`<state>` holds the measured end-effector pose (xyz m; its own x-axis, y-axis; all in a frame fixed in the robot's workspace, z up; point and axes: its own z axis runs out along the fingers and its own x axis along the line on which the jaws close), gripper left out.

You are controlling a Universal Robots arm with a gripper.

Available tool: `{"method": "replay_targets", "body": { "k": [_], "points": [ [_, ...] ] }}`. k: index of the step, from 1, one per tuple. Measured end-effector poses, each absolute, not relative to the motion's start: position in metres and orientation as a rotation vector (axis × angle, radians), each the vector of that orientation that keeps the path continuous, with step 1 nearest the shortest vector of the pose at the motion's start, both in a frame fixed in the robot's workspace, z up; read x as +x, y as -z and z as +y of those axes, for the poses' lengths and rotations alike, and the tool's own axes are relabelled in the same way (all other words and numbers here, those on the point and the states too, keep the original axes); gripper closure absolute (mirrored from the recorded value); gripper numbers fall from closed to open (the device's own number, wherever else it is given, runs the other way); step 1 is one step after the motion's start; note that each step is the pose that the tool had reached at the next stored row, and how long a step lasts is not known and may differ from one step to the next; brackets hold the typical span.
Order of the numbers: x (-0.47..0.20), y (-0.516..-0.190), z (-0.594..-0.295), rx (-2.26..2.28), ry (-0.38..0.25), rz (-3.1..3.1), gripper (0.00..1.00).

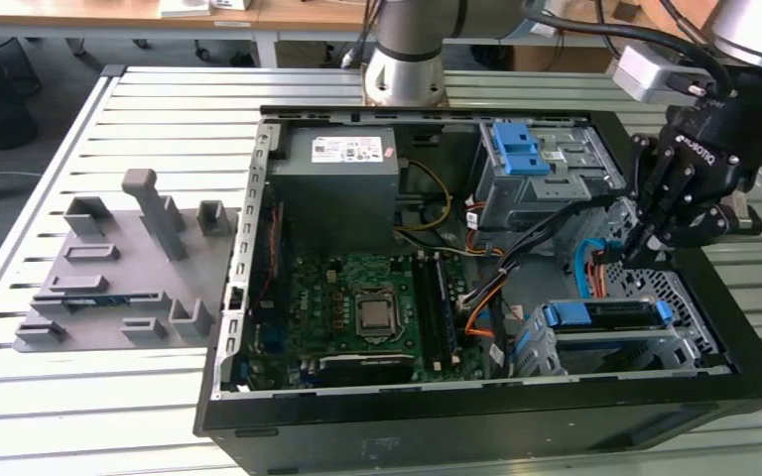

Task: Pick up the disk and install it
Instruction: 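Insert the first disk wire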

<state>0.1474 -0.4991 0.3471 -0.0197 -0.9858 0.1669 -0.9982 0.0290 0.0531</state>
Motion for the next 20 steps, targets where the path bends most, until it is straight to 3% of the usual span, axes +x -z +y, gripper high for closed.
{"method": "replay_targets", "body": {
  "k": [20],
  "points": [
    [0.141,-0.346,-0.535,2.126,-0.061,-2.177,0.84]
  ]
}}
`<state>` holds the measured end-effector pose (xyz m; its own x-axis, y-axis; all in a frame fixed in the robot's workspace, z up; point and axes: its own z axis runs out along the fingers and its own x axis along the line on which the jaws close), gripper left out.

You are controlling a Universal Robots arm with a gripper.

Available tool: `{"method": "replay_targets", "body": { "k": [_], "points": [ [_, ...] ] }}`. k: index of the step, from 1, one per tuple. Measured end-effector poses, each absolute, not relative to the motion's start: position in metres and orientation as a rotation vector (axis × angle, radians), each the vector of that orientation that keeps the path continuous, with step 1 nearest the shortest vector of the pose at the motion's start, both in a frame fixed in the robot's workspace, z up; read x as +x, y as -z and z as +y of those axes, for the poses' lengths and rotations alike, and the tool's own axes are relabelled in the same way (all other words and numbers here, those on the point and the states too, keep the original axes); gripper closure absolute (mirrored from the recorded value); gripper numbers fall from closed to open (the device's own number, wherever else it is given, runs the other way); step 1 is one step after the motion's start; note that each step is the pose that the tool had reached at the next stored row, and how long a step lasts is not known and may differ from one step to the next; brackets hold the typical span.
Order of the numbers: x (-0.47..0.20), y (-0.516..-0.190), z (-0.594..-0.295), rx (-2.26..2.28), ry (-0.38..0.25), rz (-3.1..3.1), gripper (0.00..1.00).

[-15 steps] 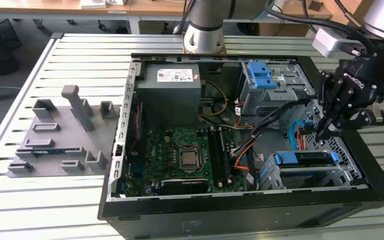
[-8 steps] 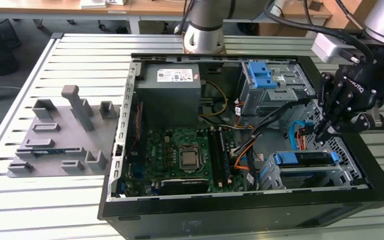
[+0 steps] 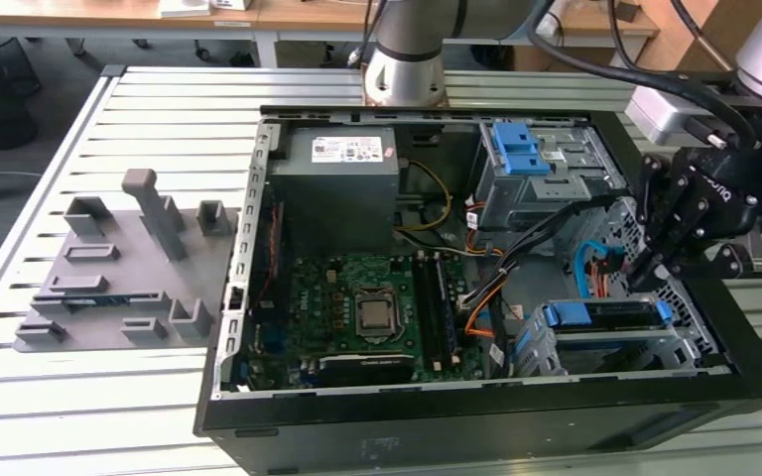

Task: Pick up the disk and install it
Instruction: 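Insert the first disk wire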

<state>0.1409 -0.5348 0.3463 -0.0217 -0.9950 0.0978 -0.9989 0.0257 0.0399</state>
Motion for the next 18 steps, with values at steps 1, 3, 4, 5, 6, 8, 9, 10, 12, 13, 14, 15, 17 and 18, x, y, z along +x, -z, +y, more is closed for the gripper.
{"method": "replay_targets", "body": {
  "k": [1,3,4,5,6,8,9,10,12,13,14,15,17,18],
  "points": [
    [0.14,-0.3462,-0.5355,2.126,-0.06,-2.177,0.84],
    [0.1388,-0.3462,-0.5358,2.127,-0.06,-2.178,0.84],
    [0.1387,-0.3462,-0.5361,2.127,-0.059,-2.177,0.84],
    [0.1387,-0.3461,-0.5369,2.127,-0.059,-2.178,0.84],
    [0.1387,-0.346,-0.5383,2.128,-0.058,-2.178,0.84],
    [0.1385,-0.3454,-0.5411,2.129,-0.056,-2.179,0.84],
    [0.1383,-0.3449,-0.5419,2.129,-0.054,-2.18,0.84],
    [0.1381,-0.3443,-0.5422,2.13,-0.053,-2.181,0.84],
    [0.1377,-0.3429,-0.5422,2.131,-0.05,-2.182,0.84],
    [0.1377,-0.3424,-0.5423,2.132,-0.049,-2.182,0.84],
    [0.1373,-0.3418,-0.5423,2.133,-0.047,-2.183,0.84],
    [0.1367,-0.3413,-0.5424,2.135,-0.043,-2.185,0.84],
    [0.1352,-0.3406,-0.5428,2.138,-0.035,-2.188,0.84],
    [0.1349,-0.3404,-0.543,2.139,-0.033,-2.19,0.84]
  ]
}}
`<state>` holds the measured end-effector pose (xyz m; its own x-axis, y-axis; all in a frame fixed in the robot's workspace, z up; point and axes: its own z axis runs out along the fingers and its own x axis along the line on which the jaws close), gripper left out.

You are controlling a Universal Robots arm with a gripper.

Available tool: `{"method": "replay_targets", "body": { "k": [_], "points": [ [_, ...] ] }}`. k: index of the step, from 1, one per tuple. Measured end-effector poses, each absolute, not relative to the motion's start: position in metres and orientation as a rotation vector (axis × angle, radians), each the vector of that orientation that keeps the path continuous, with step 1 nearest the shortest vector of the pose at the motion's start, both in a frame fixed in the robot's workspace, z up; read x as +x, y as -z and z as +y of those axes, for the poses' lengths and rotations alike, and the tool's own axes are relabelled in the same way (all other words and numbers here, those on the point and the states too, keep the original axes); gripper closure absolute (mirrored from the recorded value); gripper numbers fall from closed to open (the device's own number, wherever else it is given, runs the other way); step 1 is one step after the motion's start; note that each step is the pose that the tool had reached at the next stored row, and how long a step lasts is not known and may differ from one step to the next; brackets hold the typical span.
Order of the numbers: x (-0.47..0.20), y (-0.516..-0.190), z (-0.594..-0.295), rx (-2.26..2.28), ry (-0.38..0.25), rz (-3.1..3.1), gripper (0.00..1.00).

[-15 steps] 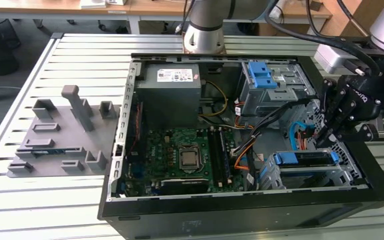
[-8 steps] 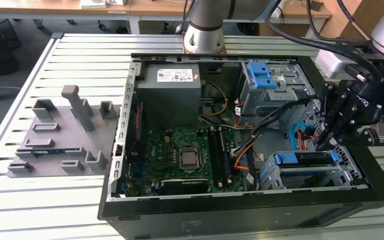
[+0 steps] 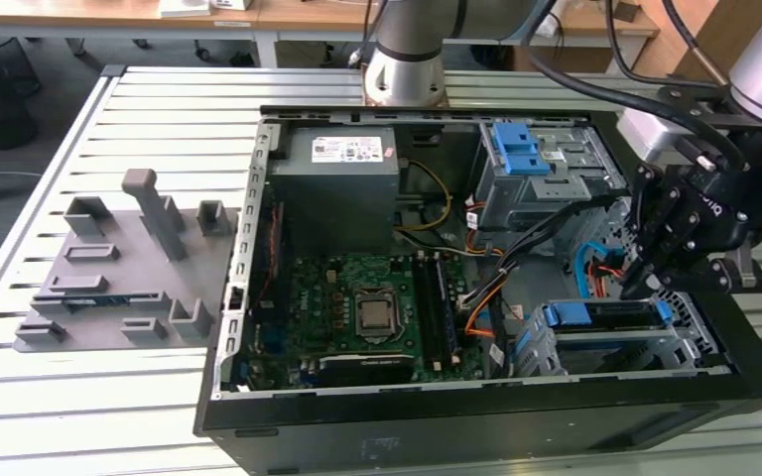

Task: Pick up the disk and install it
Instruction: 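Insert the first disk wire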

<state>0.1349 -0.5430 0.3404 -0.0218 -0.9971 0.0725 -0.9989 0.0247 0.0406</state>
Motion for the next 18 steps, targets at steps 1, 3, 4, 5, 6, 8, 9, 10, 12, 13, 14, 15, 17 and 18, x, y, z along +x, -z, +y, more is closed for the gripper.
{"method": "replay_targets", "body": {
  "k": [1,3,4,5,6,8,9,10,12,13,14,15,17,18],
  "points": [
    [0.135,-0.3401,-0.5433,2.14,-0.032,-2.19,0.84],
    [0.135,-0.3394,-0.5451,2.141,-0.03,-2.191,0.84],
    [0.135,-0.339,-0.5463,2.142,-0.029,-2.191,0.84],
    [0.1349,-0.3387,-0.5472,2.142,-0.027,-2.192,0.84],
    [0.1349,-0.3384,-0.5481,2.143,-0.025,-2.193,0.84],
    [0.1349,-0.3377,-0.5496,2.145,-0.021,-2.195,0.84],
    [0.1349,-0.3373,-0.5497,2.146,-0.018,-2.196,0.84],
    [0.1349,-0.3368,-0.5497,2.148,-0.016,-2.197,0.84],
    [0.1349,-0.3363,-0.5499,2.15,-0.011,-2.199,0.84],
    [0.1349,-0.3361,-0.5499,2.151,-0.009,-2.2,0.84],
    [0.1349,-0.3359,-0.5501,2.152,-0.007,-2.201,0.84],
    [0.1349,-0.3357,-0.5506,2.152,-0.005,-2.202,0.84],
    [0.1349,-0.3353,-0.5517,2.154,-0.003,-2.203,0.84],
    [0.1349,-0.3352,-0.5522,2.154,-0.002,-2.203,0.84]
  ]
}}
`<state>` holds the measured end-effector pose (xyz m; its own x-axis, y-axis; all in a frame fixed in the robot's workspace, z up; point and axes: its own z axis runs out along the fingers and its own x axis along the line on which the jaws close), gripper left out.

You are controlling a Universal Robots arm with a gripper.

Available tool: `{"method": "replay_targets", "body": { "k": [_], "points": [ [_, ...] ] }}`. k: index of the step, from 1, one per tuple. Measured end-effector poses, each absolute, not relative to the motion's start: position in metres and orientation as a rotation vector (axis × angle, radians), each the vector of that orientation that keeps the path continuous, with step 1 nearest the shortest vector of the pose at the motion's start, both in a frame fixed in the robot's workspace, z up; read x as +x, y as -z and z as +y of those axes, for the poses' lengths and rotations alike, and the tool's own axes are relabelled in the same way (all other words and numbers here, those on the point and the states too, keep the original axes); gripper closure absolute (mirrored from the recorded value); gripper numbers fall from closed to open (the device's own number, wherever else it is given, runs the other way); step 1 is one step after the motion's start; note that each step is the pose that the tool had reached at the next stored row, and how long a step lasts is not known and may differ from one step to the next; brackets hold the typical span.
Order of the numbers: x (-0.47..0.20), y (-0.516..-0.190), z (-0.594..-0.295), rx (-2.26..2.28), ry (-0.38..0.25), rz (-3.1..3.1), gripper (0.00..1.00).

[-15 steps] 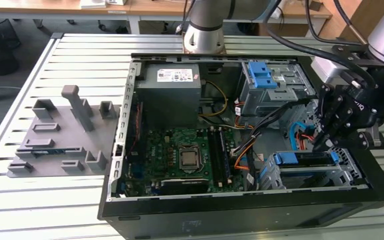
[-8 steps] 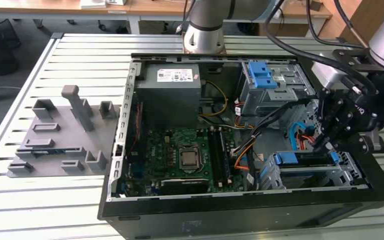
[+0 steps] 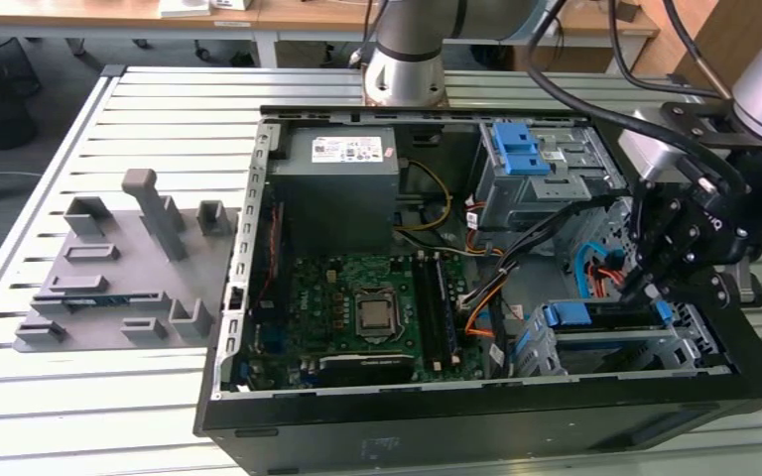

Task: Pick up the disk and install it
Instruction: 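Insert the first disk wire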

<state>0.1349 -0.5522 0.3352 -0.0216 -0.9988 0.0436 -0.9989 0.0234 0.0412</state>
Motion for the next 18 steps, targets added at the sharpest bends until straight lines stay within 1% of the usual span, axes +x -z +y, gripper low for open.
{"method": "replay_targets", "body": {
  "k": [18],
  "points": [
    [0.1349,-0.3336,-0.5553,2.162,0.016,-2.211,0.84]
  ]
}}
